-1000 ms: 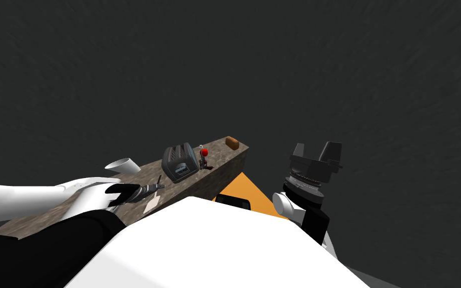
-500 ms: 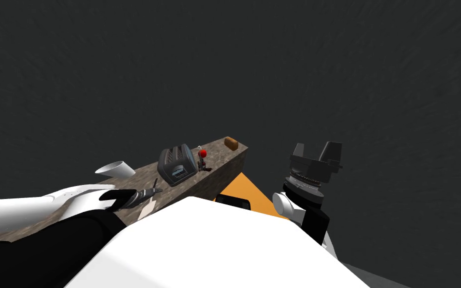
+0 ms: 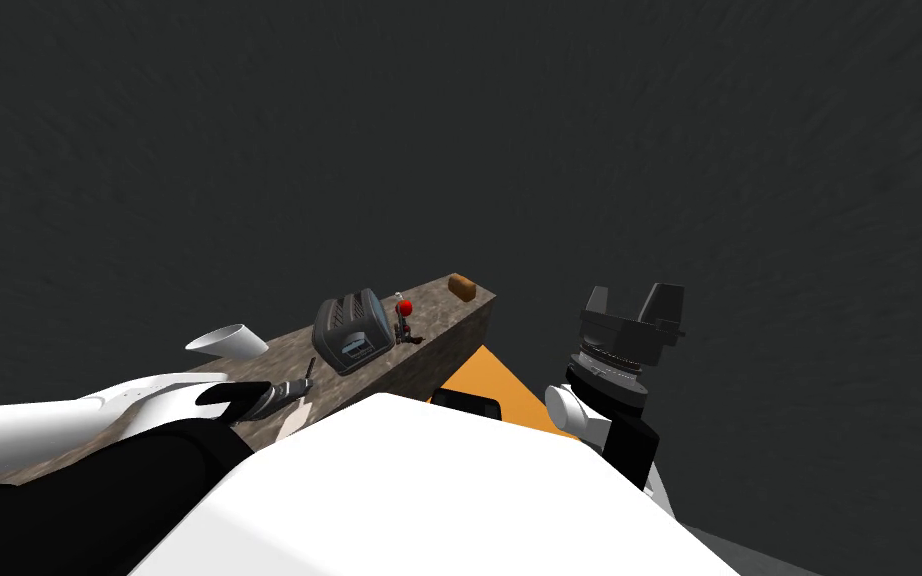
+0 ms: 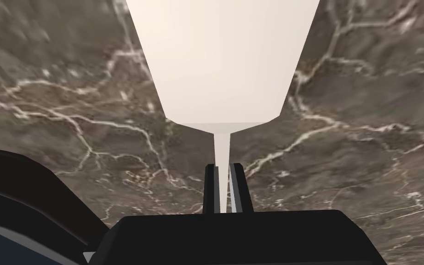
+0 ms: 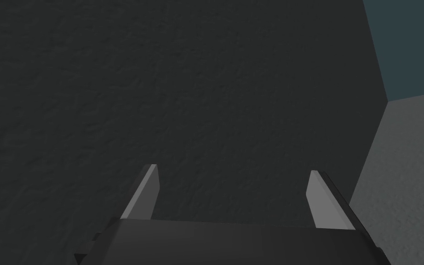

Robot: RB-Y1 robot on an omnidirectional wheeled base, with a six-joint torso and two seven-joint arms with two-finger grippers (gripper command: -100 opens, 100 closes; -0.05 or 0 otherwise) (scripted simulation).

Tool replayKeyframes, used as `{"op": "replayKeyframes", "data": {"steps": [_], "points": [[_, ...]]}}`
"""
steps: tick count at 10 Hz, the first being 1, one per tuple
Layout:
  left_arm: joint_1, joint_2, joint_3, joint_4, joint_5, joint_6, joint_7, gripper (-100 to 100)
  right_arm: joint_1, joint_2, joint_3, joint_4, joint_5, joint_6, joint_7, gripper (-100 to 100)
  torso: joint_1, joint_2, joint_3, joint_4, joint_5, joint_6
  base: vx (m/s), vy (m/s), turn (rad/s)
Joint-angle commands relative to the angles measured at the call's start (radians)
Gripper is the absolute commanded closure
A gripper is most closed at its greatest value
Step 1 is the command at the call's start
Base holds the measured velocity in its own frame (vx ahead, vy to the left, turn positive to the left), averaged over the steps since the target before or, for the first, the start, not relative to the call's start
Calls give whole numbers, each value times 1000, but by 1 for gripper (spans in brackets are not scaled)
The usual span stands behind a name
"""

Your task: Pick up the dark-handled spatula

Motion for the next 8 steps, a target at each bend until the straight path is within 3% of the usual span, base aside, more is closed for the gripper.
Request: {"op": "replayKeyframes", "data": {"steps": [1, 3, 4, 5, 7, 8], "points": [[0, 0, 0, 0, 0, 0, 0, 100, 0, 0, 0, 0, 0, 0, 0, 0, 0, 0, 0, 0, 0, 0, 0, 0, 0], [0, 0, 0, 0, 0, 0, 0, 100, 0, 0, 0, 0, 0, 0, 0, 0, 0, 0, 0, 0, 0, 0, 0, 0, 0], [0, 0, 0, 0, 0, 0, 0, 0, 0, 0, 0, 0, 0, 0, 0, 0, 0, 0, 0, 0, 0, 0, 0, 0, 0], [26, 23, 30, -14, 7, 0, 9, 100, 0, 0, 0, 0, 0, 0, 0, 0, 0, 0, 0, 0, 0, 0, -23, -7, 49], [30, 65, 38, -30, 27, -3, 20, 100, 0, 0, 0, 0, 0, 0, 0, 0, -1, 2, 1, 0, -1, -1, -31, -11, 57], [30, 65, 38, -30, 27, -3, 20, 100, 0, 0, 0, 0, 0, 0, 0, 0, -1, 2, 1, 0, -1, -1, -27, -8, 19]]}}
